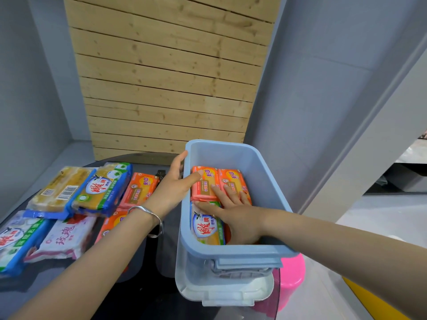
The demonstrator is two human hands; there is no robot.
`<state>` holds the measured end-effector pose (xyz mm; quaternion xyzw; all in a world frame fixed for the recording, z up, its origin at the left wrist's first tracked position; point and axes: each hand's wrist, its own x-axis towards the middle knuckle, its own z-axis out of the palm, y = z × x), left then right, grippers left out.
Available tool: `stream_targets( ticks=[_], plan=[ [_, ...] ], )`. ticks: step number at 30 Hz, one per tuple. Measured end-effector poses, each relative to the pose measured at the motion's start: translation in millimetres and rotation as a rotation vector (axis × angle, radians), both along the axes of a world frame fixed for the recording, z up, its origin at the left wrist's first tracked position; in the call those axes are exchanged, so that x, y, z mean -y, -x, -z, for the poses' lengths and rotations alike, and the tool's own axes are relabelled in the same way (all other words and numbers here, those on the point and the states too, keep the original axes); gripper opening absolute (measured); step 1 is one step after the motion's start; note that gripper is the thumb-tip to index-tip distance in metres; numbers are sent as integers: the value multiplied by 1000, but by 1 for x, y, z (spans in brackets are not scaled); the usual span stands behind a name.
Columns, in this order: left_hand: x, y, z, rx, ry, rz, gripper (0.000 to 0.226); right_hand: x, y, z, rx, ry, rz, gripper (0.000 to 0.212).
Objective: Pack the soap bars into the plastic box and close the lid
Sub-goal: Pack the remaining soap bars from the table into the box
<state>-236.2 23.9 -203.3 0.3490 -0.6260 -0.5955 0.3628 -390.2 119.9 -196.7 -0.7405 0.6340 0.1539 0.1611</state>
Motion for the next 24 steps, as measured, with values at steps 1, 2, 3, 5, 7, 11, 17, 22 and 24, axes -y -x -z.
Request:
stream_targets(
  ticks=[1, 2, 3, 5, 7, 11, 17, 22, 24],
  plan=[
    [0, 0, 0, 4, 1, 1, 66, 0, 0, 0, 10, 17, 7, 100],
    [-1, 0, -1, 10, 2, 1, 65, 0, -1, -1, 18, 25, 14, 98],
    [-1, 0, 0, 14, 4, -1, 65, -1, -1, -2, 26, 25, 15, 98],
    [-1, -1, 0, 16, 9, -6, 66, -2, 1, -10, 53, 10, 4, 99],
    [0, -1, 0, 12, 17, -2, 66, -4, 7, -20, 61, -19, -8, 108],
    [-1, -1, 0, 3, 6, 4, 65, -8, 17, -29, -59, -87, -21, 121],
    [-3, -2, -2, 7, 18, 4, 66, -10, 16, -35, -54, -123, -30, 119],
    [-2, -1, 1, 1, 11, 5, 65, -18, 17, -26, -166, -71, -101, 111],
    [-1, -1, 1, 5, 18, -1, 64, -19, 14, -20, -174, -51, -102, 107]
  ],
)
